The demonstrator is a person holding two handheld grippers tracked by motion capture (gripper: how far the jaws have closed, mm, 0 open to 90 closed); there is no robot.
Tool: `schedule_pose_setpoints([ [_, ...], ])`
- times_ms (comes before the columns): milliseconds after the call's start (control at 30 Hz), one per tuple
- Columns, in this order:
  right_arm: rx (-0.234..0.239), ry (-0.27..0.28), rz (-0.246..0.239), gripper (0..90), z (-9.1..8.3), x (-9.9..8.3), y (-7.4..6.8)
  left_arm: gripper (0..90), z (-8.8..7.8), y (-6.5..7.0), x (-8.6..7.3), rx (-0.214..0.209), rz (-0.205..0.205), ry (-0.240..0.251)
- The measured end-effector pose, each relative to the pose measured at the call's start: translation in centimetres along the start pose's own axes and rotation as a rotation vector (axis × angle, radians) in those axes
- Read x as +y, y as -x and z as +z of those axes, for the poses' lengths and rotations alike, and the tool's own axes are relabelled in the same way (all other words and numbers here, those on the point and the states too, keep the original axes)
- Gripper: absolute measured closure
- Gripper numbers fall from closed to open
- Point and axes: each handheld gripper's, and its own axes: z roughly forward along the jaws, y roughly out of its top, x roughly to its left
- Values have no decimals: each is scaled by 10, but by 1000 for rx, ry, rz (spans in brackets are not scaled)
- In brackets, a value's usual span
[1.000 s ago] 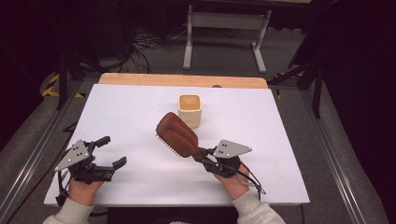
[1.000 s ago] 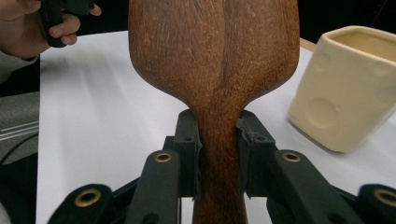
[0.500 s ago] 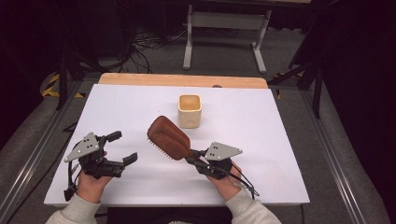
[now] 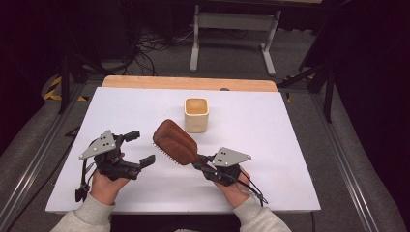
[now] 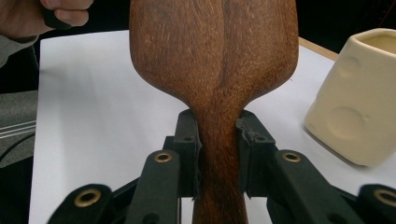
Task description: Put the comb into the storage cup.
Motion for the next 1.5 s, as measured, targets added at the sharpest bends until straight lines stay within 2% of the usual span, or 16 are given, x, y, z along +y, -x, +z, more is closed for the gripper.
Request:
schedule_pose_setpoints([
  [67,0,0,-1,723,0,0,-1,2,9,2,4,-22,-1,-12],
  [200,-5,1,-6,723,-1,0,0,7,19,4,8,-35,-1,-27],
  [433,-10,2,-10,723,-1,0,-1,14,32,8,12,-39,-4,-52],
  [500,-12,0,-13,723,-1,0,-1,33,37,8,13,-64,-19,-53],
  [700,-18,2,-16,722,-2,0,-1,78,44,9,14,-49,-24,-72],
  [800,-25,1,-14,722,-2,-1,-1,137,47,11,14,-12,-7,-88],
  [867,-25,2,-14,722,-2,-1,-1,196,47,11,14,-11,-9,-93],
  [967,-32,8,-16,722,-4,-1,0,225,48,10,13,-32,-43,-110],
  [1100,-35,3,-25,722,-3,-2,-2,254,48,11,13,-30,-67,-116],
  [1133,-35,3,-25,722,-3,-2,-2,254,49,10,13,-34,-83,-118],
  [1200,-47,-11,-37,720,-2,-2,-3,288,52,10,13,-33,-97,-144],
  [1300,-54,-26,-45,720,-1,-3,-4,310,54,11,13,-45,-104,-155],
  [1400,-59,-37,-51,719,0,-4,-4,386,53,13,14,-69,-105,-149],
  [1433,-67,-48,-62,719,1,-4,-5,410,53,14,16,-81,-78,-144],
  [1467,-67,-48,-62,719,1,-4,-5,433,53,14,16,-81,-78,-144],
  [1500,-71,-63,-75,719,3,-5,-6,457,52,17,18,-105,-74,-142],
])
